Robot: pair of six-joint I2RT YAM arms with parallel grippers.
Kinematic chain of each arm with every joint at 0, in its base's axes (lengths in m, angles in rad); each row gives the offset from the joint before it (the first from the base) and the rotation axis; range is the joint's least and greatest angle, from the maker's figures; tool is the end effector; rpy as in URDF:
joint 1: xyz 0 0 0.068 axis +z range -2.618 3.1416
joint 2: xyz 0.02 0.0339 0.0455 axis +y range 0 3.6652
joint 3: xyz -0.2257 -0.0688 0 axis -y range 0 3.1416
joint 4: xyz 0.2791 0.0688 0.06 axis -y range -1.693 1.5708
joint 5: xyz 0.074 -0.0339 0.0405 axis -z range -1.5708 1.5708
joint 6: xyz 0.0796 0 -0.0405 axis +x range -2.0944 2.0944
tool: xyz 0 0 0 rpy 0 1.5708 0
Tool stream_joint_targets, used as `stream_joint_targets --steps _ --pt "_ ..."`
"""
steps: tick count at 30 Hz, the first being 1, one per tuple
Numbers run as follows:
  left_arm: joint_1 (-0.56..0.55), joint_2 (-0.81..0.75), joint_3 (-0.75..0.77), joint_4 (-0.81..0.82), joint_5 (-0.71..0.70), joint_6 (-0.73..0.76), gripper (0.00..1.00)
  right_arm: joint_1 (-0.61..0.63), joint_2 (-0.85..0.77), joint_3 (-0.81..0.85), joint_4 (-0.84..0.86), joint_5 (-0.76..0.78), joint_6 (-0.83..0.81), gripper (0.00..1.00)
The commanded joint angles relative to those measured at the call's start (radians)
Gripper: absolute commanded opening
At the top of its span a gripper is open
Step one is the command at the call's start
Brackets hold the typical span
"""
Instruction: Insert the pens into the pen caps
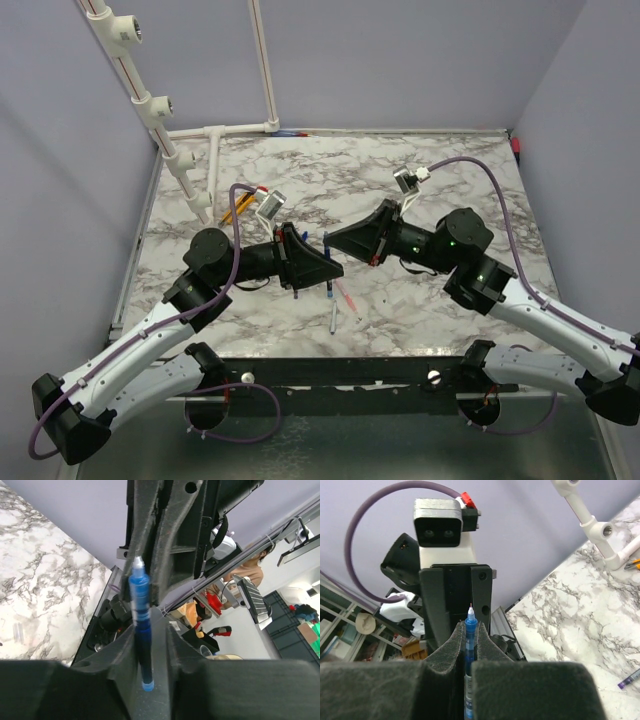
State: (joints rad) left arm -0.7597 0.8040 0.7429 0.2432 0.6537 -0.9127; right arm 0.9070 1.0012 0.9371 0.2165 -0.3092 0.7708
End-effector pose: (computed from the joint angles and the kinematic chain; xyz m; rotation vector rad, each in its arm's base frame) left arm 0.1701 -0.2283 0.3437 0.5209 1.6254 -1.7682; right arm 0.1835 0.2739 0.3683 -0.4008 1.5844 1.5615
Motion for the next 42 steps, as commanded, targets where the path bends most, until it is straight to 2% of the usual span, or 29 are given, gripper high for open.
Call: stream_joint_targets --steps 1,2,6,13,14,17,18,20,24,28,34,42 --pt "-0.001 -0.011 -0.023 0.048 -0.007 -0.019 0.17 0.01 -0.026 -0.017 0.054 0.045 0.004 0.01" --pt "-0.001 -0.01 -0.026 0.051 -0.01 -0.024 0.1 0.011 -0.028 -0.018 0.055 0.046 0.003 0.01" --pt "-0.002 -0.011 -0.028 0.053 -0.025 -0.026 0.0 0.017 -0.035 -0.032 0.062 0.05 0.0 0.01" --pt "-0.001 -0.022 -0.03 0.03 -0.073 0.0 0.0 0.023 -0.072 -0.054 0.022 0.071 -0.016 0.01" --pt "-0.002 -0.021 -0.028 0.016 -0.077 0.012 0.0 0.023 -0.075 -0.051 0.01 0.073 -0.02 0.03" --pt "-0.001 -0.02 -0.019 -0.037 -0.086 0.057 0.0 0.023 -0.078 -0.032 -0.045 0.074 -0.042 0.3" --pt "-0.001 -0.021 -0.016 -0.069 -0.095 0.089 0.0 0.023 -0.078 -0.02 -0.076 0.079 -0.058 0.39" --pt "-0.002 -0.025 -0.003 -0.159 -0.127 0.165 0.0 0.023 -0.082 0.002 -0.142 0.102 -0.089 0.48" --pt "0.0 -0.031 0.003 -0.282 -0.179 0.272 0.0 0.023 -0.105 0.052 -0.293 0.174 -0.157 0.57" --pt "-0.001 -0.043 -0.002 -0.359 -0.222 0.334 0.0 0.023 -0.102 0.125 -0.513 0.296 -0.219 0.6" --pt "0.0 -0.099 -0.013 -0.416 -0.269 0.4 0.0 0.023 -0.044 0.215 -0.876 0.555 -0.253 0.62" --pt "0.0 -0.181 -0.054 -0.486 -0.347 0.413 0.0 0.023 0.034 0.273 -1.166 0.666 -0.138 0.64"
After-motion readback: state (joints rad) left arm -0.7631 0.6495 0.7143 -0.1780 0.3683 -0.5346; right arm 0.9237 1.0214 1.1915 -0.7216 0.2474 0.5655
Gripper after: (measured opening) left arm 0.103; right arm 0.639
